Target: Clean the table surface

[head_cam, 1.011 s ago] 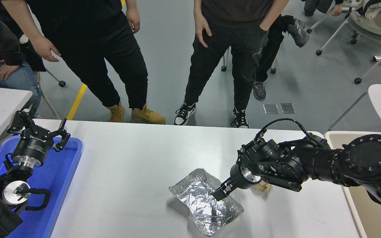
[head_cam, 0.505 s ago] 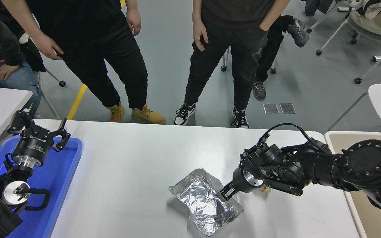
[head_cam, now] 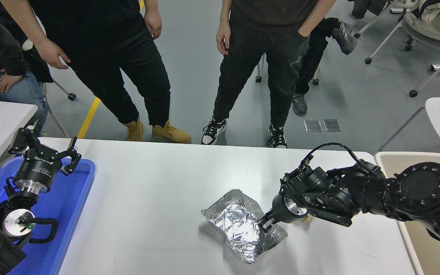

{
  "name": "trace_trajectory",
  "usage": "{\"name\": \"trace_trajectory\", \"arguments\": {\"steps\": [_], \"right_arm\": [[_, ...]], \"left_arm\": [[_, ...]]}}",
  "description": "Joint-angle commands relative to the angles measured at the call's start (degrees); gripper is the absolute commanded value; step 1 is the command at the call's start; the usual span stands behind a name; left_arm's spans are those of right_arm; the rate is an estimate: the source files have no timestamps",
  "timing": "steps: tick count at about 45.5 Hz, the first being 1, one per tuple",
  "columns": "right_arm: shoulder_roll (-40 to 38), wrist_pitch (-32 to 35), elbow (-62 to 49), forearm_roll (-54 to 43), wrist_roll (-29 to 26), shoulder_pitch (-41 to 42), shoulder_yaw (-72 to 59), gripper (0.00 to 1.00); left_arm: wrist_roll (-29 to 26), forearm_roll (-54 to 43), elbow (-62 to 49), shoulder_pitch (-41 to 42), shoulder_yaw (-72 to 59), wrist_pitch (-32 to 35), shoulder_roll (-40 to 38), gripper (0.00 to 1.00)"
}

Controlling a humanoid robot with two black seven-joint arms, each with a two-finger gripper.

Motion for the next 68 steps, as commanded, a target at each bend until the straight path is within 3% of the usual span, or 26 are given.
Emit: {"name": "trace_trajectory", "arguments": {"steps": [1, 12, 23, 44, 68], "right_arm": [[0.0, -0.1, -0.3, 0.1, 0.6, 0.4, -0.1, 0.00], [-2.5, 0.1, 3.7, 0.5, 1.4, 3.1, 0.1, 0.00], [-12.6, 1.4, 18.1, 0.8, 3.0, 13.4, 0.8, 0.00], [-28.0, 6.3, 33.8, 1.0, 3.0, 26.8, 2.4, 0.00], [-41.3, 18.8, 43.7, 4.2, 3.1, 42.5, 4.4, 0.00]], "left_arm": [[0.0, 0.0, 0.0, 0.0, 0.0, 0.0, 0.0, 1.00], [0.0, 0.0, 0.0, 0.0, 0.0, 0.0, 0.0, 1.00], [0.0, 0.0, 0.0, 0.0, 0.0, 0.0, 0.0, 1.00], [0.0, 0.0, 0.0, 0.0, 0.0, 0.0, 0.0, 1.00], [0.0, 0.0, 0.0, 0.0, 0.0, 0.0, 0.0, 1.00]]}}
